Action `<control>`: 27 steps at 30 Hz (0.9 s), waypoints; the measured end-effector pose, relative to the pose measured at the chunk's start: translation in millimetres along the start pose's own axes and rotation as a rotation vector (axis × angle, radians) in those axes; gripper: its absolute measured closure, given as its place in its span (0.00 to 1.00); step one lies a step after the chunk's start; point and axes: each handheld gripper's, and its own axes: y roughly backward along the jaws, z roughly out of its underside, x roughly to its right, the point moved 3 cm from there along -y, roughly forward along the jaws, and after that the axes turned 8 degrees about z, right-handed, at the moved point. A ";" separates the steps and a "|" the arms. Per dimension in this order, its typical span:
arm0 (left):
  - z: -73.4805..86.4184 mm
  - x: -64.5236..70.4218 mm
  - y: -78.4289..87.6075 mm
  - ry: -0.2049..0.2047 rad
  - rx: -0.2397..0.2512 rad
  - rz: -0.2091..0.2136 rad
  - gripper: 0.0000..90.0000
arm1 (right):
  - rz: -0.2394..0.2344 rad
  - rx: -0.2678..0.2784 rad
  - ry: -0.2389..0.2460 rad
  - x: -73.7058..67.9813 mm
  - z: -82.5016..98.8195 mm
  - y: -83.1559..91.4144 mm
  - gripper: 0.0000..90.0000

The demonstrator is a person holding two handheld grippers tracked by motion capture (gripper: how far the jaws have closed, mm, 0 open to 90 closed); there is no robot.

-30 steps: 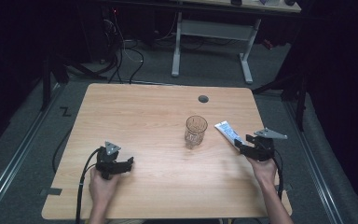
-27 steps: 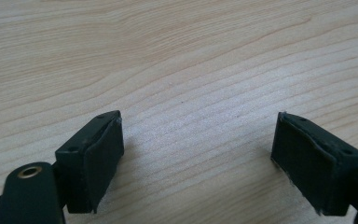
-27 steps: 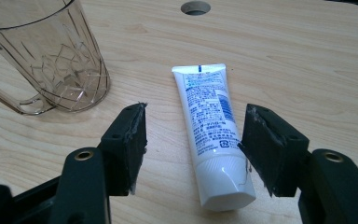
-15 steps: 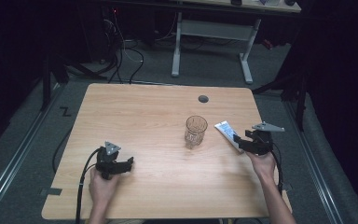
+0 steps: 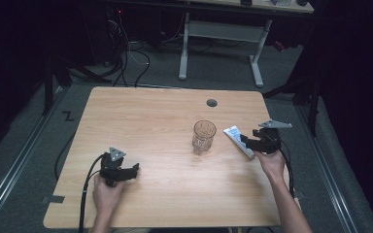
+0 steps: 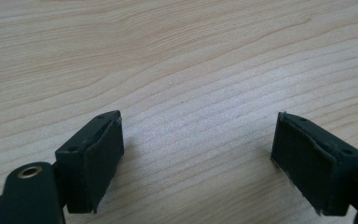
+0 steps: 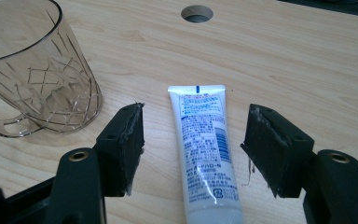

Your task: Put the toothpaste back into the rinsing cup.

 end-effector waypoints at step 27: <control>0.0 0.0 0.0 0.000 0.000 0.000 0.19 | 0.030 -0.111 0.069 -6.4 -37.1 -38.7 0.37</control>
